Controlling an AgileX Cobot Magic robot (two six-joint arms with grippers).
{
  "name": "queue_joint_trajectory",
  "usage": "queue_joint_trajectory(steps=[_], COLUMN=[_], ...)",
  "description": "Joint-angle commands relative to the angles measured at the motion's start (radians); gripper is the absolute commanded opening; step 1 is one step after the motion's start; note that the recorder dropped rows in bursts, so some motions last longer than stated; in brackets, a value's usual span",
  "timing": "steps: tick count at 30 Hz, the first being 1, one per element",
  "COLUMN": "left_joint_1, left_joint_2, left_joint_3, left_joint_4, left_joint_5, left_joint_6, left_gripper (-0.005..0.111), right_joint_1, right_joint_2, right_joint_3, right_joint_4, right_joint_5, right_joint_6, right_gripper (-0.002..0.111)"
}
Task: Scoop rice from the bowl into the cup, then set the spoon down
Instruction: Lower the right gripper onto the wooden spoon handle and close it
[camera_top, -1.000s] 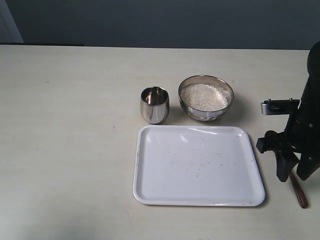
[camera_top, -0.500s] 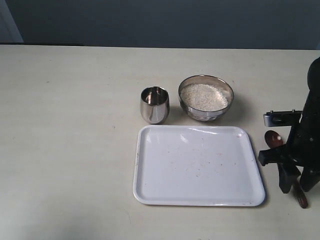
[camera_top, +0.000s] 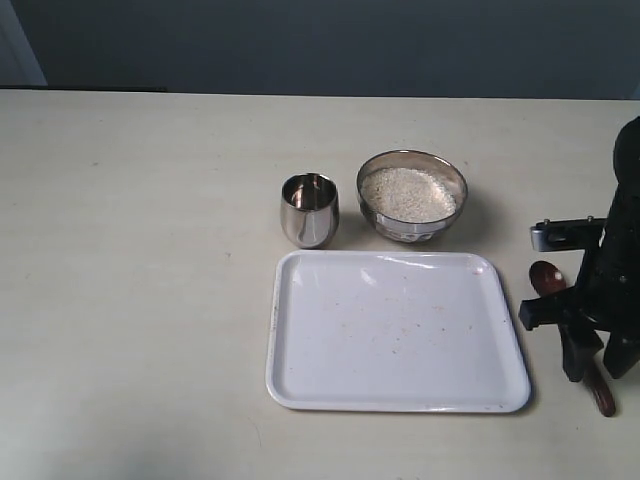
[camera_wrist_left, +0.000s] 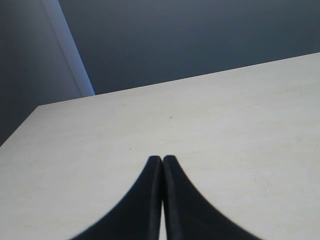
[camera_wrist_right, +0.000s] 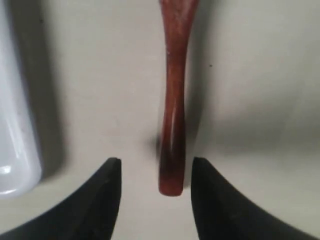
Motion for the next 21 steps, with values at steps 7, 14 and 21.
queue_joint_trajectory(steps=[7,14,21], left_joint_1=[0.001,0.001,0.001], left_joint_2=[-0.005,-0.005,-0.005], left_joint_3=[-0.002,-0.002,-0.002], left_joint_4=[0.0,0.0,0.0], left_joint_5=[-0.001,-0.001,-0.001], left_joint_6=[-0.006,-0.006,-0.006], left_gripper=[0.001,0.001,0.001], right_joint_1=[0.003,0.003,0.003], right_joint_2=[0.004,0.011,0.029], right_joint_3=[0.031,0.032,0.051], right_joint_4=[-0.028,-0.028,-0.028], right_joint_5=[-0.04,-0.064,-0.094], right_joint_6=[0.012,0.016,0.024], right_gripper=[0.043,0.043,0.043])
